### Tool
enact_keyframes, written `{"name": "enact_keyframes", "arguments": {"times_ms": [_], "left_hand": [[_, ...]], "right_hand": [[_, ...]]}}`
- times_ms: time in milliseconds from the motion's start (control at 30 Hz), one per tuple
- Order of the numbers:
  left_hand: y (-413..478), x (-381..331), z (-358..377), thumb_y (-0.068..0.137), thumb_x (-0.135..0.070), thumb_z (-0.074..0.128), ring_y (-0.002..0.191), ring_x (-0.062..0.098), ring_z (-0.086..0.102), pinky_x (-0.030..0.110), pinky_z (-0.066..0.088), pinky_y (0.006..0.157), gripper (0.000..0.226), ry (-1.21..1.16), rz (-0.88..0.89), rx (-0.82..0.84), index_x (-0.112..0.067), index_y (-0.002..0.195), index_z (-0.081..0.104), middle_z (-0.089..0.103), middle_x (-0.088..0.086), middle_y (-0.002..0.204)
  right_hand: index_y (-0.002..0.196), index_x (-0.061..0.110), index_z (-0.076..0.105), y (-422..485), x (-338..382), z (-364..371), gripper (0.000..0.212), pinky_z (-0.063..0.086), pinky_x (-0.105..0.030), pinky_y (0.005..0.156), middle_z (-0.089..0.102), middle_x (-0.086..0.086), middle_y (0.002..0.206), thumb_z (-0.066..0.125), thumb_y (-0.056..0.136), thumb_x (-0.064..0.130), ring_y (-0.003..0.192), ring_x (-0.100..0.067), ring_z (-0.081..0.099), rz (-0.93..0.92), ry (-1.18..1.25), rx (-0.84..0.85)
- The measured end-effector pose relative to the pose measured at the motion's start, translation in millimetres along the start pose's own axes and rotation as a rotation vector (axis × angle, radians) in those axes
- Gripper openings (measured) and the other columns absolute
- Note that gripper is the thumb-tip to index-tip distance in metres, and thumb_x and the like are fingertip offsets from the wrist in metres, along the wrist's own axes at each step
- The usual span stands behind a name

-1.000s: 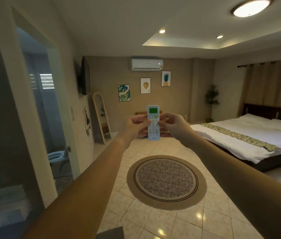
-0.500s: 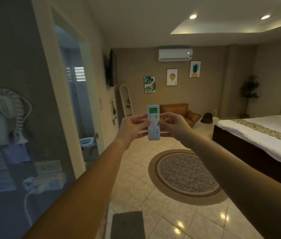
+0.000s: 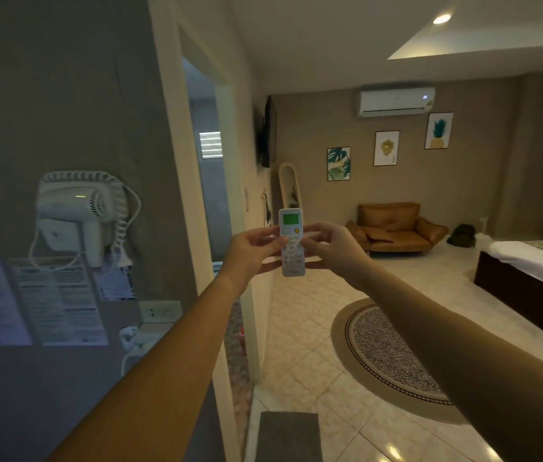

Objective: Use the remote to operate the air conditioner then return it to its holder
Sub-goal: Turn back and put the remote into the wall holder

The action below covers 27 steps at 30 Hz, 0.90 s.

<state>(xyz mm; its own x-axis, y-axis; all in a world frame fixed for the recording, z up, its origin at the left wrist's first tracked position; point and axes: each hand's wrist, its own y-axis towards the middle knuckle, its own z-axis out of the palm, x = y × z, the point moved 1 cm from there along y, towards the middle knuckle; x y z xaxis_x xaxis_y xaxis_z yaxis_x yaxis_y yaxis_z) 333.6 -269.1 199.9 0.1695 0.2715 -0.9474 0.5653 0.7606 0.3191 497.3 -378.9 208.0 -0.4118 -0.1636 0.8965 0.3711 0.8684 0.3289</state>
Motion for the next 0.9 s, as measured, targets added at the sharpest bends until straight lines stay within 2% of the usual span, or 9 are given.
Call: {"name": "enact_keyframes", "arguments": {"times_ms": [167,267,400,500,667,767,900], "left_hand": [[-0.4,2.4,-54.3,0.093,-0.014,0.079,0.095,0.019,0.081,0.037,0.067,0.077,0.036,0.022,-0.002,-0.054,-0.018,0.128,0.075,0.084,-0.001,0.103],[-1.8,4.7,-86.4,0.093,-0.015,0.078,0.094,0.016,0.081,0.032,0.067,0.072,0.033,0.044,-0.005,-0.079,-0.021,0.125,0.076,0.084,-0.008,0.099],[-5.0,13.0,-132.0,0.093,-0.015,0.079,0.105,0.025,0.079,0.04,0.067,0.082,0.037,0.039,-0.014,-0.113,-0.018,0.129,0.075,0.082,0.005,0.113],[-9.6,20.2,-164.9,0.092,-0.012,0.079,0.105,0.026,0.079,0.047,0.065,0.088,0.037,0.017,-0.041,-0.145,-0.016,0.129,0.074,0.082,0.006,0.112],[-21.1,33.0,-213.8,0.093,-0.008,0.078,0.1,0.025,0.081,0.036,0.067,0.078,0.034,-0.02,-0.061,-0.193,-0.013,0.126,0.075,0.082,0.007,0.113],[-28.5,43.7,-240.1,0.094,-0.012,0.078,0.099,0.028,0.081,0.04,0.068,0.08,0.034,-0.02,-0.08,-0.229,-0.011,0.127,0.075,0.082,0.009,0.114],[-36.6,60.4,-273.6,0.094,-0.013,0.078,0.098,0.028,0.081,0.041,0.067,0.082,0.032,-0.023,-0.117,-0.281,-0.012,0.125,0.076,0.082,0.011,0.112]], "right_hand": [[0.13,0.012,0.064,20.4,8.7,48.7,0.027,0.066,-0.036,0.081,0.072,-0.013,0.112,0.064,0.103,0.015,0.1,-0.021,0.075,-0.022,0.03,0.077],[0.133,0.012,0.062,32.8,12.3,78.8,0.031,0.066,-0.042,0.085,0.071,-0.015,0.115,0.064,0.102,0.015,0.103,-0.024,0.075,-0.039,0.035,0.116],[0.135,0.014,0.061,45.1,17.8,122.1,0.033,0.066,-0.038,0.083,0.071,-0.014,0.113,0.064,0.102,0.013,0.102,-0.024,0.075,-0.052,0.037,0.159],[0.134,0.015,0.062,55.2,18.9,156.9,0.031,0.066,-0.029,0.073,0.071,-0.013,0.113,0.064,0.102,0.012,0.099,-0.021,0.076,-0.051,0.022,0.177],[0.13,0.014,0.062,68.0,18.4,211.2,0.029,0.064,-0.023,0.066,0.071,-0.009,0.106,0.065,0.102,0.012,0.094,-0.018,0.076,-0.052,0.01,0.223],[0.13,0.013,0.064,73.8,13.3,240.1,0.03,0.064,-0.024,0.066,0.072,-0.01,0.107,0.069,0.1,0.012,0.094,-0.02,0.077,-0.053,0.011,0.256],[0.125,0.011,0.066,78.3,6.0,277.8,0.028,0.064,-0.024,0.066,0.074,-0.003,0.102,0.071,0.098,0.011,0.081,-0.01,0.079,-0.051,0.024,0.298]]}}
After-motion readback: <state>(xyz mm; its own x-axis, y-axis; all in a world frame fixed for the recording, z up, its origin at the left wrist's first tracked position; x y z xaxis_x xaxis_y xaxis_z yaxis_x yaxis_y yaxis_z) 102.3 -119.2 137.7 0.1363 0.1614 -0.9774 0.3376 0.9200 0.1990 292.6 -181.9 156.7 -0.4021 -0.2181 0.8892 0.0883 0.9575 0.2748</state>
